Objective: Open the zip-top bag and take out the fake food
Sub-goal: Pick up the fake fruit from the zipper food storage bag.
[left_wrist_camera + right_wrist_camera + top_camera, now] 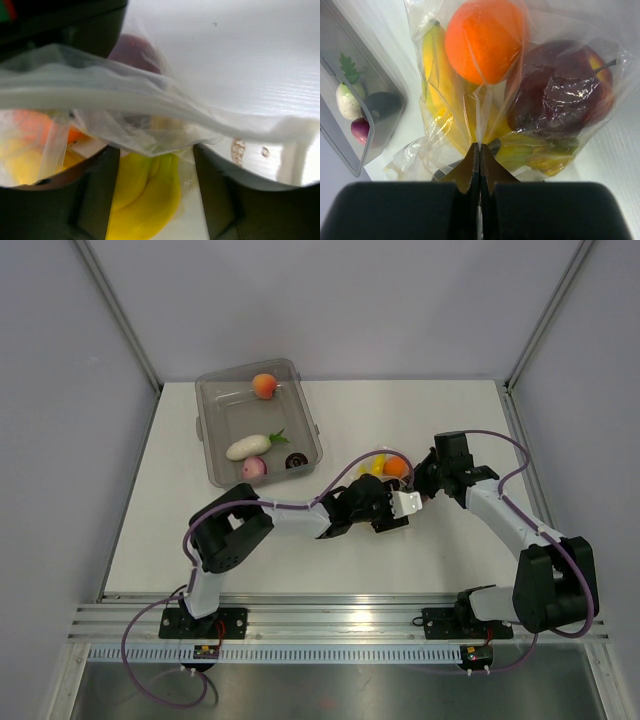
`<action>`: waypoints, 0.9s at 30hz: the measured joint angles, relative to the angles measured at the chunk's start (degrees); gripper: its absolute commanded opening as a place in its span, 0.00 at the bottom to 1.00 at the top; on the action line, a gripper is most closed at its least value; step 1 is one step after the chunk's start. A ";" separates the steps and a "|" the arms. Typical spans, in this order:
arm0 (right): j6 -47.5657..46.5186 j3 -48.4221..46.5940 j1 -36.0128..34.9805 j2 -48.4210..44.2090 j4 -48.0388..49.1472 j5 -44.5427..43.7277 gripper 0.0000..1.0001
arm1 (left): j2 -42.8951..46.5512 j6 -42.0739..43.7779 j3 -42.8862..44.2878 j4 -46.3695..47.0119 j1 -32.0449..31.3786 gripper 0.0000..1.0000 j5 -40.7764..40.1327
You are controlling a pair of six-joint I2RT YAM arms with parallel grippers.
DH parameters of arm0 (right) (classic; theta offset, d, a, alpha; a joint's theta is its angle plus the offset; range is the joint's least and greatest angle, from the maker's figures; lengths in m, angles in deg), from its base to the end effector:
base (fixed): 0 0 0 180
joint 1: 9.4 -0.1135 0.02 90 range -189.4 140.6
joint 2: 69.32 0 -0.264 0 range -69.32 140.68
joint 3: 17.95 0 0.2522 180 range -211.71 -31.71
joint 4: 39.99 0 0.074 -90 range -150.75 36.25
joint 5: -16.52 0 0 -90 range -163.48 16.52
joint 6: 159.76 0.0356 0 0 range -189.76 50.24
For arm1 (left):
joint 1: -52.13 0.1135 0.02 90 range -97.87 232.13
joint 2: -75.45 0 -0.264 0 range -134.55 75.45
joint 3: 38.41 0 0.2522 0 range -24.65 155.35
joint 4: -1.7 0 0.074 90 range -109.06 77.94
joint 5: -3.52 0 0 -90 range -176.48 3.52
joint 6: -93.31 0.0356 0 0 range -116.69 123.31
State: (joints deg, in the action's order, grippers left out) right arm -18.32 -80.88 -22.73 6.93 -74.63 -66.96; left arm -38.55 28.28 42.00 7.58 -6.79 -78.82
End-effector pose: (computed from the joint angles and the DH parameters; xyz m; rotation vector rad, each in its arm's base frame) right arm 0.2675 0.0675 0.2306 0.7664 2.3870 0.6364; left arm 0.2201 -0.3743 0.1643 1.4573 1.4953 -0.5017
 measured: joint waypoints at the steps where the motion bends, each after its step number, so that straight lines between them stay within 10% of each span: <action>1: 0.00 0.00 0.00 0.00 0.02 -0.02 0.00 | 0.07 -0.02 -0.07 -0.13 -0.02 0.69 -0.79; 27: -0.52 0.00 -0.02 -0.22 0.00 -0.44 0.00 | 7.82 7.80 -3.67 -5.18 0.00 0.71 -6.25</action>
State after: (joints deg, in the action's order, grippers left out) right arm -18.84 -80.88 -22.75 6.71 -74.63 -67.40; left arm -30.72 36.09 38.33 2.40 -6.79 -85.07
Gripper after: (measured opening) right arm 0.010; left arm 0.694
